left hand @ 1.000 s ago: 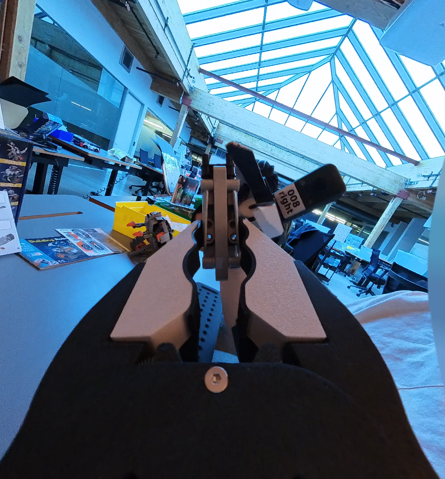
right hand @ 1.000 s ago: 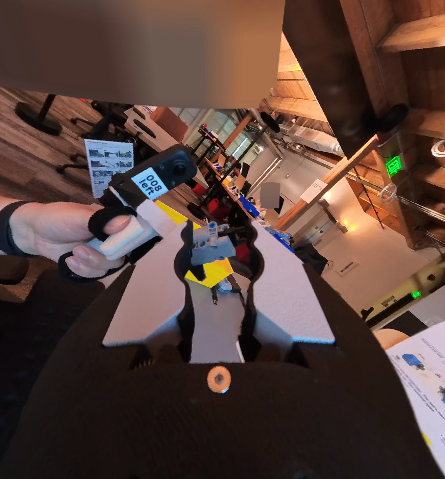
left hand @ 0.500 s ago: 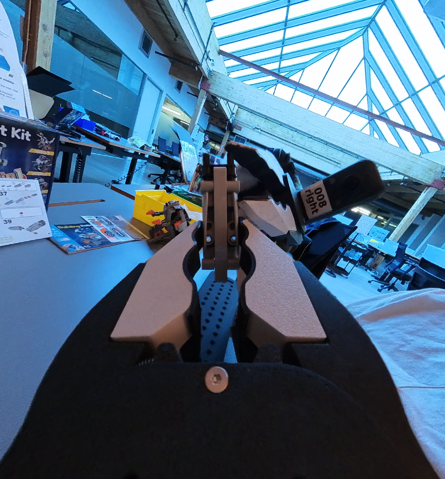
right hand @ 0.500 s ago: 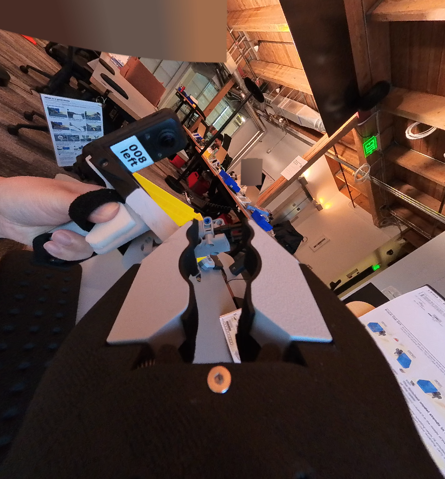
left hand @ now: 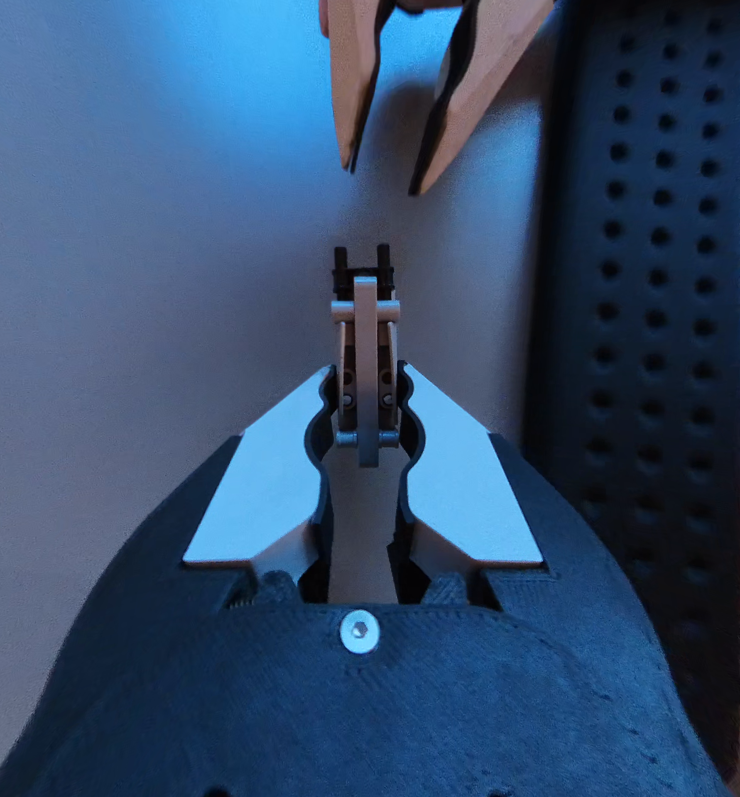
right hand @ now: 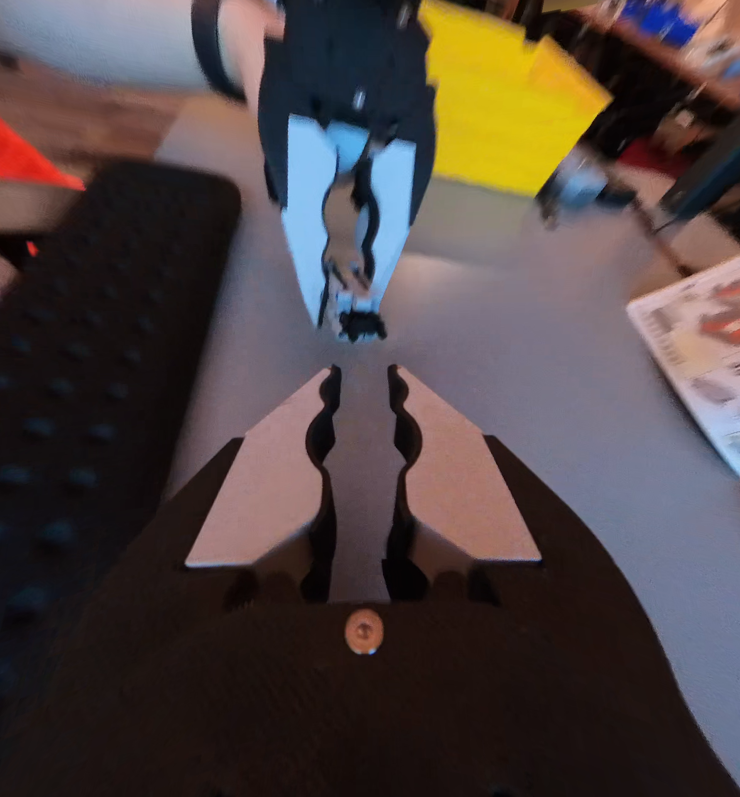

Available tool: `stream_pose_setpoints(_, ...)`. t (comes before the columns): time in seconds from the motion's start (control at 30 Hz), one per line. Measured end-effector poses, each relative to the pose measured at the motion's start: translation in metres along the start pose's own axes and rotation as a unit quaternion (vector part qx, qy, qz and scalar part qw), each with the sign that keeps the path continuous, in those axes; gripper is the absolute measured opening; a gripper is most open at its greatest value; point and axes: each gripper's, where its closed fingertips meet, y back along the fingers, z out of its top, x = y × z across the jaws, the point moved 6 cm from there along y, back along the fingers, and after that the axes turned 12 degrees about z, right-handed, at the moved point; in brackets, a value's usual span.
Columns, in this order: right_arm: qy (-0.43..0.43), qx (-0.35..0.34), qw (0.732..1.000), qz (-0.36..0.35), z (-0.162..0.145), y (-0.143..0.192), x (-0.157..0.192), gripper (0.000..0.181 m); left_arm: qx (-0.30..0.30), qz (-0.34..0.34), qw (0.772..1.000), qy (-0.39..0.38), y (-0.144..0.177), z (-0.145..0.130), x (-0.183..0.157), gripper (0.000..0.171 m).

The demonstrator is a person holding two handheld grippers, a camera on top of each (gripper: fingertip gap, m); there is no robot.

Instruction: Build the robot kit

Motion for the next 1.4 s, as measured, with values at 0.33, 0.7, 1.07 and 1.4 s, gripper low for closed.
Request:
stream_pose_setpoints(0.33, -0.063, 0.1, 0.989, 0.087, -0.022, -0.039, 0.001, 0.016, 0.027, -0.015, 0.998, -0.057, -0.011, -0.009, 0.003, 0.033)
stream_pose_setpoints(0.7, -0.079, 0.09, 0.99, 0.069, -0.015, -0.044, -0.001, 0.003, -0.077, -0.012, 0.996, -0.038, -0.014, -0.017, 0.005, 0.023)
stream_pose_setpoints(1.07, -0.087, 0.088, 0.989, 0.083, -0.016, -0.043, 0.002, 0.015, -0.088, -0.025, 0.995, -0.035, -0.014, -0.016, 0.002, 0.023)
stream_pose_setpoints(1.4, -0.083, 0.109, 0.987, 0.082, -0.014, -0.043, 0.003, 0.003, -0.086, -0.032, 0.995, -0.034, -0.015, -0.015, 0.001, 0.023)
